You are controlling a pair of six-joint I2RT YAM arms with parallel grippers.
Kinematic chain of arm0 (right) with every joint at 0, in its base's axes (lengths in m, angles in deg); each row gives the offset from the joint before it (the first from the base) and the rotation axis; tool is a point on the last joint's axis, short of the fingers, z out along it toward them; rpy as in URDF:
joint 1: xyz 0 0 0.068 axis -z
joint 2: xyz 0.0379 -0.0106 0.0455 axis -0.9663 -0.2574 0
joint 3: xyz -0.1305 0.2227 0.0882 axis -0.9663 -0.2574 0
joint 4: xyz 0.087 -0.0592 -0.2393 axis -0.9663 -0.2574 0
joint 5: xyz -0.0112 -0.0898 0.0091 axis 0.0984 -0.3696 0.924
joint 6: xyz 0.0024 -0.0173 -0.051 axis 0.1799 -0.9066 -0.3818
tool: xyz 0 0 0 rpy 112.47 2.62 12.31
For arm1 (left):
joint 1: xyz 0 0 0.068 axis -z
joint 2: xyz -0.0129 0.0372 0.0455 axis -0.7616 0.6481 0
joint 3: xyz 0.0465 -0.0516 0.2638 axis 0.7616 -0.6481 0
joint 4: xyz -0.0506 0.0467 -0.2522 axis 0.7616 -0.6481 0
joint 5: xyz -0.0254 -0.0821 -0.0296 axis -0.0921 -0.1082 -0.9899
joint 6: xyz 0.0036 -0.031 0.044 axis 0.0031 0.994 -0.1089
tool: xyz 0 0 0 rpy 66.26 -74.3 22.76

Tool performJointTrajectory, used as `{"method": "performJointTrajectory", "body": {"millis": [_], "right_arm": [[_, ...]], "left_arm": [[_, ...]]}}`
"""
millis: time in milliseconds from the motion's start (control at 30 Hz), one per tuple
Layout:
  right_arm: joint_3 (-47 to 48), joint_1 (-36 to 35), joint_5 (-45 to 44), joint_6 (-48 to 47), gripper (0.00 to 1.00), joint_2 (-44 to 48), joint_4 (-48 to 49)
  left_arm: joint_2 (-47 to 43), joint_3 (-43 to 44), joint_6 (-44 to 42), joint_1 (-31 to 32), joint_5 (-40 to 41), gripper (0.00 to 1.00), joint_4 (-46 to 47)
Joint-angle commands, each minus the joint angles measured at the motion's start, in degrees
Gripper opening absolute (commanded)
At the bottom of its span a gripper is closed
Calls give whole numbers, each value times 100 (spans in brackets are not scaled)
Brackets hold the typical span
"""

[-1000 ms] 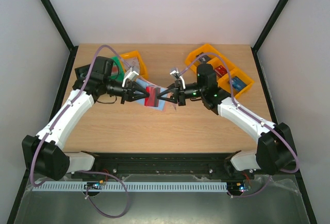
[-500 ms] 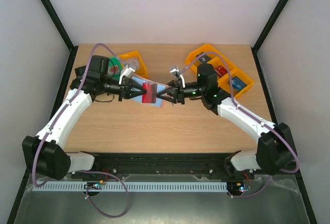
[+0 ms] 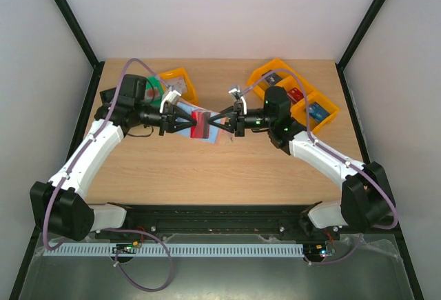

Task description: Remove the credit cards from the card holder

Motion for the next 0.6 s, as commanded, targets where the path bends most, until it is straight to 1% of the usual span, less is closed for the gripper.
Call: {"method": "performJointTrajectory", "body": {"millis": [0,67,133,233,367,433,467,567], "right_arm": [[-48,146,-64,-78,2,188,110],[-47,162,1,-95,2,224,99],[-35,178,39,-127,2,256,70],[-34,206,106,-144,2,296,65],[14,206,306,-109,2,318,77],[14,206,331,-108,2,338,65],[14,206,335,-120,2,348,49],[18,206,357,-159,2,360,12]], "left_arm": [[-88,-78,118,-27,-149,9,178],[-93,-88,127,-25,-235,16,178],[-119,-94,119,-57,-246,18,162],[-144,-112,220,-143,-293,16,244],[-141,-141,290,-154,-331,10,331],[-136,-143,282,-155,-383,3,336],[-136,-134,282,-154,-387,2,336],[-145,-107,257,-158,-424,2,289]]}}
